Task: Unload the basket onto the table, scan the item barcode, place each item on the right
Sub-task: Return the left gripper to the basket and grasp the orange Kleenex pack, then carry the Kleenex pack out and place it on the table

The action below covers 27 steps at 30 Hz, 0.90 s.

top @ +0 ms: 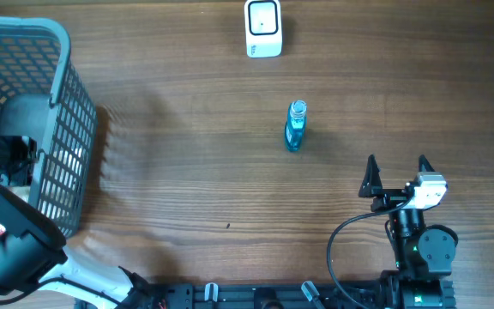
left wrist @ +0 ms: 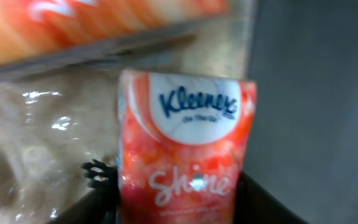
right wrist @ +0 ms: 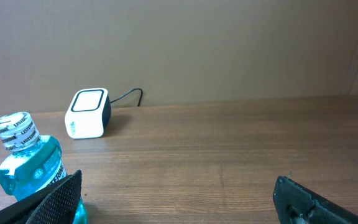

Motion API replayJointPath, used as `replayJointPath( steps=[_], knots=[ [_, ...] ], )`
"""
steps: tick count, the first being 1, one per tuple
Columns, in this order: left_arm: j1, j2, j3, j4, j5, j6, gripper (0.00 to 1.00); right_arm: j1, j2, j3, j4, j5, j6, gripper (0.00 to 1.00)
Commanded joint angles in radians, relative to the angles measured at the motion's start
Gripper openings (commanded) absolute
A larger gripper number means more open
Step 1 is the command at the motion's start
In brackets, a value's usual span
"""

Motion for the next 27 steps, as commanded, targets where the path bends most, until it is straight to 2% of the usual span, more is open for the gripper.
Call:
replayJointPath(
  steps=[1,2,6,9,15,20,23,27],
  knots=[
    [0.003,0.000,-0.022,0.008,-0.006,0.008,0.12,-0.003,-0.003,-0.001,0.003,-0.018,0.015,1.00],
    [0.003,0.000,-0.022,0.008,-0.006,0.008,0.05,-0.003,-0.003,-0.001,0.003,-0.018,0.014,1.00],
    [0.004,-0.026,-0.022,0.007,0.033,0.008,0.04,-0.003,-0.003,-0.001,0.003,-0.018,0.015,1.00],
    [0.004,-0.108,-0.005,0.008,0.085,0.007,0.04,-0.003,-0.003,-0.001,0.003,-0.018,0.014,1.00],
    [0.004,-0.391,0.010,0.009,0.190,-0.002,0.04,-0.003,-0.003,-0.001,0.003,-0.018,0.014,1.00],
    [-0.007,-0.664,0.010,0.026,0.338,-0.031,0.04,-0.003,-0.003,-0.001,0.003,-0.018,0.015,1.00],
    [-0.102,-0.806,0.010,0.027,0.422,-0.030,0.04,-0.003,-0.003,-0.001,0.003,-0.018,0.015,1.00],
    [-0.298,-0.913,0.010,0.056,0.420,-0.021,0.04,-0.003,-0.003,-0.001,0.003,-0.018,0.014,1.00]
  ],
)
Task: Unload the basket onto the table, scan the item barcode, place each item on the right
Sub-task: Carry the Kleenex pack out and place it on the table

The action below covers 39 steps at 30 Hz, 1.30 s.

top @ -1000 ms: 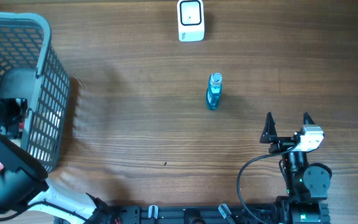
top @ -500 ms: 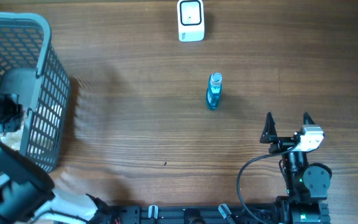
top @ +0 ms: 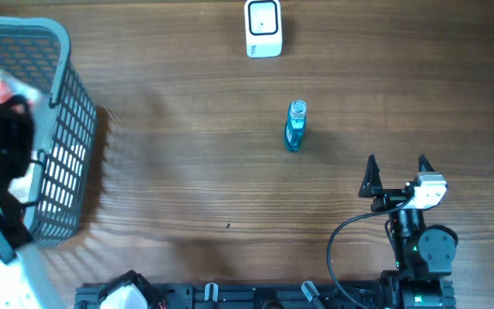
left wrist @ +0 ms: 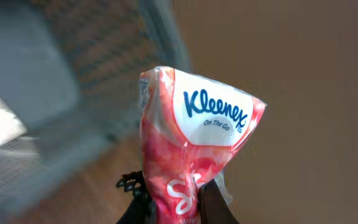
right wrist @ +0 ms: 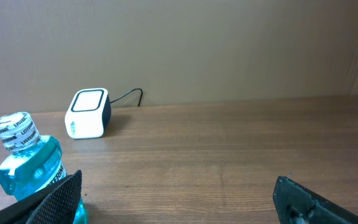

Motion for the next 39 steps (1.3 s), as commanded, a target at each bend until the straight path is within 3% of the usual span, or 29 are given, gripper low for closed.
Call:
replayJointPath(
  steps=[1,2,3,8,13,18,23,26,27,28,32,37,39],
  knots=[
    [-0.174,-0.059,0.013,0.013,0.018,0.007,0.04,-0.003,-0.003,-0.001,0.003,-0.018,0.015,1.00],
    [-0.230,-0.058,0.013,-0.003,-0.005,0.007,0.04,-0.003,-0.003,-0.001,0.003,-0.018,0.014,1.00],
    [-0.380,-0.028,0.010,-0.080,-0.076,0.007,0.04,-0.003,-0.003,-0.001,0.003,-0.018,0.014,1.00],
    [-0.732,0.151,0.010,-0.171,-0.244,0.006,0.04,-0.003,-0.003,-0.001,0.003,-0.018,0.015,1.00],
    [-0.939,0.402,0.010,-0.193,-0.429,0.002,0.04,-0.003,-0.003,-0.001,0.003,-0.018,0.015,1.00],
    [-0.967,0.634,0.010,-0.185,-0.445,-0.002,0.04,-0.003,-0.003,-0.001,0.003,-0.018,0.014,1.00],
    [-0.972,0.753,0.010,-0.111,-0.287,-0.002,0.13,-0.003,-0.003,-0.001,0.003,-0.019,0.015,1.00],
    [-0.971,0.764,0.010,-0.062,-0.270,-0.002,0.31,-0.003,-0.003,-0.001,0.003,-0.018,0.014,1.00],
    [-0.972,0.764,0.010,-0.051,-0.269,-0.002,0.40,-0.003,-0.003,-0.001,0.003,-0.018,0.014,1.00],
    [-0.971,0.764,0.011,-0.038,-0.269,-0.002,0.58,-0.003,-0.003,-0.001,0.003,-0.018,0.014,1.00],
    [-0.972,0.764,0.010,-0.034,-0.269,-0.001,0.79,-0.003,-0.003,-0.001,0.003,-0.018,0.014,1.00],
    [-0.971,0.762,0.015,0.013,-0.223,0.003,0.72,-0.003,-0.003,-0.001,0.003,-0.018,0.015,1.00],
    [-0.971,0.762,0.015,0.038,-0.207,0.004,0.77,-0.003,-0.003,-0.001,0.003,-0.018,0.015,1.00]
  ],
)
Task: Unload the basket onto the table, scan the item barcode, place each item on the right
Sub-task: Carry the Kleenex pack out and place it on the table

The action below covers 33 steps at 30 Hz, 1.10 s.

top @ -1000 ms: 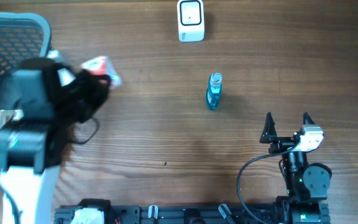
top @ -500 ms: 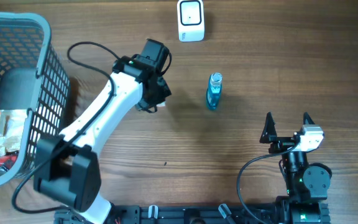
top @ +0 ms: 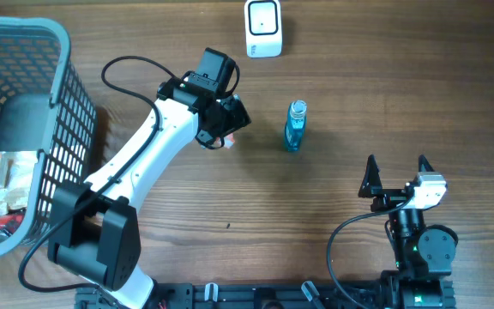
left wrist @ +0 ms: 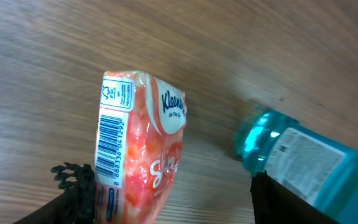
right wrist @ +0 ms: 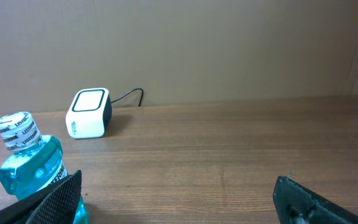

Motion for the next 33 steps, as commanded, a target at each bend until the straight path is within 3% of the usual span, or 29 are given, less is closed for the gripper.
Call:
replayJointPath(
  steps=[1,2,5,6,7,8,9,10,11,12,14,15,17,18,19,21,22,23,24,25,26,27,28,29,30,31,32,33],
  knots=[
    [-0.003,0.007,0.006,0.032,0.035,0.018,0.86,-0.003,-0.003,-0.001,0.003,-0.015,0.015,1.00],
    [0.001,0.007,0.006,0.041,0.034,0.035,0.95,-0.003,-0.003,-0.001,0.003,-0.015,0.015,1.00],
    [0.024,0.004,0.005,0.095,0.141,0.177,0.95,-0.003,-0.003,-0.001,0.003,-0.015,0.014,1.00],
    [0.033,0.004,0.006,0.103,0.134,0.188,0.81,-0.003,-0.003,-0.001,0.003,-0.015,0.014,1.00],
    [0.046,0.004,0.006,0.100,0.116,0.188,0.54,-0.003,-0.003,-0.001,0.003,-0.015,0.014,1.00],
    [0.054,0.004,0.006,0.096,0.118,0.184,0.48,-0.003,-0.003,-0.001,0.003,-0.015,0.014,1.00],
    [0.066,0.004,0.005,0.090,0.123,0.185,0.47,-0.003,-0.003,-0.001,0.003,-0.015,0.015,1.00],
    [0.078,0.004,0.005,0.091,0.123,0.184,0.75,-0.003,-0.003,-0.001,0.003,-0.015,0.014,1.00],
    [0.094,0.004,0.005,0.091,0.124,0.171,0.66,-0.003,-0.003,-0.001,0.003,-0.015,0.015,1.00],
    [0.108,0.004,0.005,0.084,0.124,0.149,0.11,-0.003,-0.003,-0.001,0.003,-0.015,0.014,1.00],
    [0.125,0.004,0.005,0.075,0.124,0.128,0.52,-0.003,-0.003,-0.001,0.003,-0.015,0.014,1.00],
    [0.127,0.004,0.005,0.072,0.132,0.127,0.06,-0.003,-0.003,-0.001,0.003,-0.015,0.014,1.00],
    [0.126,0.004,0.005,0.070,0.151,0.128,0.04,-0.003,-0.003,-0.001,0.003,-0.015,0.015,1.00],
    [0.126,0.004,0.005,0.072,0.158,0.128,0.43,-0.003,-0.003,-0.001,0.003,-0.015,0.015,1.00],
    [0.126,0.004,0.005,0.072,0.158,0.128,1.00,-0.003,-0.003,-0.001,0.003,-0.015,0.015,1.00],
    [0.126,0.004,0.005,0.071,0.159,0.128,1.00,-0.003,-0.003,-0.001,0.003,-0.015,0.015,1.00],
    [0.126,0.004,0.005,0.075,0.171,0.128,0.13,-0.003,-0.003,-0.001,0.003,-0.015,0.015,1.00],
    [0.126,0.004,0.005,0.084,0.193,0.128,0.04,-0.003,-0.003,-0.001,0.003,-0.015,0.014,1.00],
    [0.127,0.003,0.005,0.095,0.204,0.128,0.18,-0.003,-0.003,-0.001,0.003,-0.015,0.014,1.00],
    [0.127,0.002,0.005,0.109,0.206,0.128,0.83,-0.003,-0.003,-0.001,0.003,-0.015,0.014,1.00],
    [0.127,0.002,0.005,0.110,0.206,0.129,0.22,-0.003,-0.003,-0.001,0.003,-0.015,0.014,1.00],
    [0.127,0.002,0.005,0.106,0.206,0.128,0.04,-0.003,-0.003,-0.001,0.003,-0.015,0.015,1.00],
    [0.127,0.002,0.005,0.106,0.206,0.128,0.04,-0.003,-0.003,-0.001,0.003,-0.015,0.014,1.00],
    [0.127,0.002,0.005,0.110,0.205,0.129,0.81,-0.003,-0.003,-0.001,0.003,-0.015,0.014,1.00],
    [0.127,0.002,0.005,0.113,0.206,0.129,1.00,-0.003,-0.003,-0.001,0.003,-0.015,0.014,1.00],
    [0.127,0.002,0.005,0.113,0.207,0.137,0.83,-0.003,-0.003,-0.001,0.003,-0.015,0.015,1.00],
    [0.127,0.000,0.005,0.112,0.210,0.138,0.04,-0.003,-0.003,-0.001,0.003,-0.015,0.015,1.00],
    [0.127,-0.004,0.006,0.117,0.237,0.138,0.04,-0.003,-0.003,-0.001,0.003,-0.015,0.015,1.00]
  ],
)
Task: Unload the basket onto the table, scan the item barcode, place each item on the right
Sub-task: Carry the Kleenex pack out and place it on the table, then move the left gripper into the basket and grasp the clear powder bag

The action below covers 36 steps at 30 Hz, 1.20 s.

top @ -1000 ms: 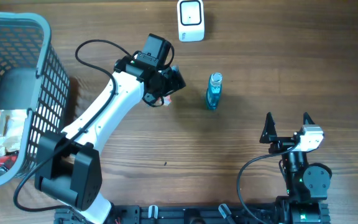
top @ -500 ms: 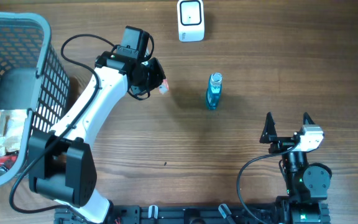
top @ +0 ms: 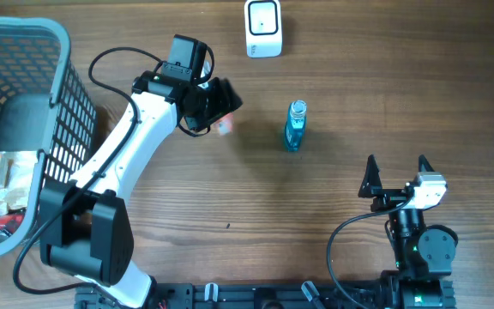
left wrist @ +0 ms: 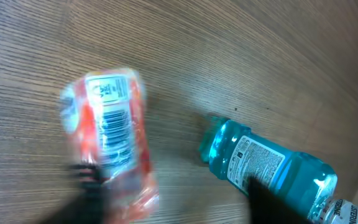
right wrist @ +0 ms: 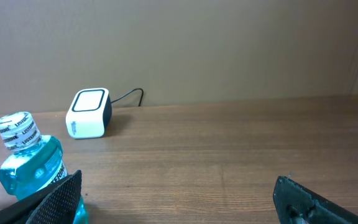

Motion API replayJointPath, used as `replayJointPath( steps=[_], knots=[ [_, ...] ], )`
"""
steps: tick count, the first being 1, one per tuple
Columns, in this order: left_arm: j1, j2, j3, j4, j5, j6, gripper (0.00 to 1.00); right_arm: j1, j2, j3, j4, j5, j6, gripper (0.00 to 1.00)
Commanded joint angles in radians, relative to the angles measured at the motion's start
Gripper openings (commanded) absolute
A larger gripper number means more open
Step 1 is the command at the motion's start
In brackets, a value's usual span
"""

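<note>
The item is a red-and-white Kleenex tissue pack [left wrist: 107,127], blurred in the left wrist view with its barcode facing the camera. From overhead only a pink bit of the pack [top: 224,127] shows beside my left gripper [top: 223,110]. That left gripper [left wrist: 173,199] is open; the pack sits by its left finger, and I cannot tell whether it rests on the table. The white scanner [top: 263,28] stands at the far edge, and the scanner [right wrist: 88,113] also appears in the right wrist view. My right gripper [top: 397,169] is open and empty at the front right.
A blue mouthwash bottle [top: 295,125] stands right of the pack; the bottle [left wrist: 269,168] is close to my left gripper's right finger. A grey basket [top: 69,129] with several packaged goods fills the left side. The scanner's cable runs off the far edge.
My left gripper has shifted a little left and toward the far edge. The pack has turned in the wrist view, its barcode now upward, and it is blurred. The right arm is unmoved.
My left gripper was down in the basket, shut on the Kleenex pack. Then it held the pack above the basket. Then it was beside the blue bottle with fingers spread wide around the pack. Now it is slightly further back, still open.
</note>
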Motion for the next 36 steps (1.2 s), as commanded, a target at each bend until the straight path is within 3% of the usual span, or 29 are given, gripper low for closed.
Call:
replayJointPath(
  steps=[1,2,3,4,5,6,7,8,9,10,11,14,16,20,23,25,31,36],
  knots=[
    [0.003,-0.011,0.005,0.026,0.072,0.014,0.42,-0.003,-0.003,-0.001,0.003,-0.015,0.015,1.00],
    [0.003,-0.017,0.005,0.043,0.085,0.015,0.98,-0.003,-0.003,-0.001,0.003,-0.015,0.015,1.00],
    [0.003,-0.024,0.005,0.055,0.090,0.016,0.98,-0.003,-0.003,-0.001,0.003,-0.015,0.015,1.00],
    [0.003,-0.039,0.005,0.063,0.092,0.016,0.13,-0.003,-0.003,-0.001,0.003,-0.015,0.015,1.00],
    [0.003,-0.050,0.005,0.067,0.092,0.015,0.04,-0.003,-0.003,-0.001,0.003,-0.015,0.015,1.00],
    [0.003,-0.061,0.005,0.071,0.091,0.016,0.45,-0.003,-0.003,-0.001,0.003,-0.015,0.014,1.00],
    [0.003,-0.068,0.005,0.074,0.057,0.016,0.77,-0.003,-0.003,-0.001,0.003,-0.015,0.015,1.00],
    [0.002,-0.068,0.005,0.056,0.018,0.015,0.04,-0.003,-0.003,-0.001,0.003,-0.015,0.014,1.00],
    [0.003,-0.068,0.005,0.036,0.008,0.015,0.05,-0.003,-0.003,-0.001,0.003,-0.015,0.015,1.00],
    [0.003,-0.068,0.005,0.032,0.009,0.015,0.56,-0.003,-0.003,-0.001,0.003,-0.015,0.015,1.00],
    [0.003,-0.069,0.005,0.036,0.009,0.016,1.00,-0.003,-0.003,-0.001,0.003,-0.015,0.015,1.00],
    [0.004,-0.105,0.038,0.047,0.013,0.034,1.00,-0.003,-0.003,-0.001,0.003,-0.015,0.014,1.00],
    [0.010,-0.142,0.131,0.006,0.000,0.124,1.00,-0.003,-0.003,-0.001,0.003,-0.015,0.015,1.00],
    [0.077,-0.153,0.449,-0.306,-0.196,0.204,1.00,-0.003,-0.003,-0.001,0.003,-0.015,0.014,1.00],
    [0.224,-0.153,0.680,-0.501,-0.396,0.194,1.00,-0.003,-0.003,-0.001,0.003,-0.015,0.014,1.00],
    [0.364,-0.153,0.755,-0.549,-0.420,0.157,1.00,-0.003,-0.003,-0.001,0.003,-0.015,0.015,1.00],
    [0.860,-0.132,0.761,-0.681,-0.419,-0.068,1.00,-0.003,-0.003,-0.001,0.003,-0.015,0.015,1.00],
    [0.982,-0.091,0.666,-0.742,-0.424,-0.064,1.00,-0.003,-0.003,-0.001,0.003,-0.015,0.015,1.00]
  ],
)
